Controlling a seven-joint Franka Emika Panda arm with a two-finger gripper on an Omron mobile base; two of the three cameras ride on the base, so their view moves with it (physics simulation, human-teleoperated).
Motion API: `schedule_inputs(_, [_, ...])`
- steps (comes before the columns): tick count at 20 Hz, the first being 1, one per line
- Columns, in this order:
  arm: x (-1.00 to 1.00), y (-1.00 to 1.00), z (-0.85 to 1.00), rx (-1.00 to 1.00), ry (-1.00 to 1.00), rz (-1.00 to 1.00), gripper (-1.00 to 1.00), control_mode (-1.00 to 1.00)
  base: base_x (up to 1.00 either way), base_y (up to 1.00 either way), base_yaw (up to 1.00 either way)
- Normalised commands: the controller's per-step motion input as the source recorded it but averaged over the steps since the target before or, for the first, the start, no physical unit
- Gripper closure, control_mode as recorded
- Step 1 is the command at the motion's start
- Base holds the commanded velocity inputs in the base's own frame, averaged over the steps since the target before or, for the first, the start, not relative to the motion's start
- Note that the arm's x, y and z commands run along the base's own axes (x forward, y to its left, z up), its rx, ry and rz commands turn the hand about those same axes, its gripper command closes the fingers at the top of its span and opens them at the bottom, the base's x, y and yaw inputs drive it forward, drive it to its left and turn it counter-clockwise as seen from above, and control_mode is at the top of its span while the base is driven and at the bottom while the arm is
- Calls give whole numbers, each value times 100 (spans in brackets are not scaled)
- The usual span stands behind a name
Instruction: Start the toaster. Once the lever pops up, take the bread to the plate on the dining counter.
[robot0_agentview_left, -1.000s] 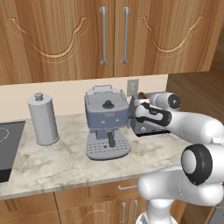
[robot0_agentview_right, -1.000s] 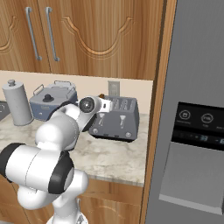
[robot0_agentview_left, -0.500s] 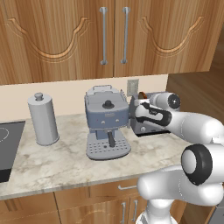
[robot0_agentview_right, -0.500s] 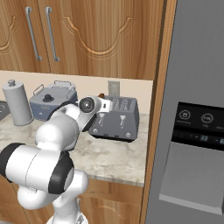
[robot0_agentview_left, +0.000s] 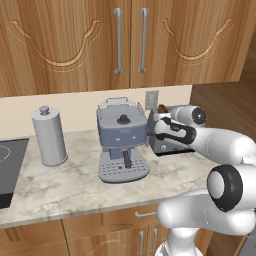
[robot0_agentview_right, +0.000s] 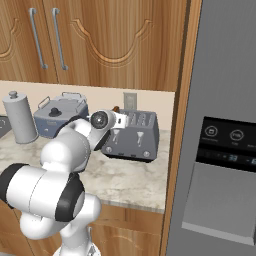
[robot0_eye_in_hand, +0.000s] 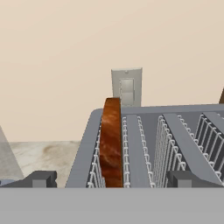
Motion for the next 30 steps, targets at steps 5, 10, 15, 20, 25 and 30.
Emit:
schedule_inputs(5, [0,0,0,0,0,0,-100,-100,0,0,0])
schedule_inputs(10, [0,0,0,0,0,0,-100,-100,0,0,0])
schedule_inputs(15, [0,0,0,0,0,0,-100,-100,0,0,0])
schedule_inputs(20, [0,0,0,0,0,0,-100,-100,0,0,0])
schedule_inputs(25, [0,0,0,0,0,0,-100,-100,0,0,0])
schedule_inputs(30, [0,0,0,0,0,0,-100,-100,0,0,0])
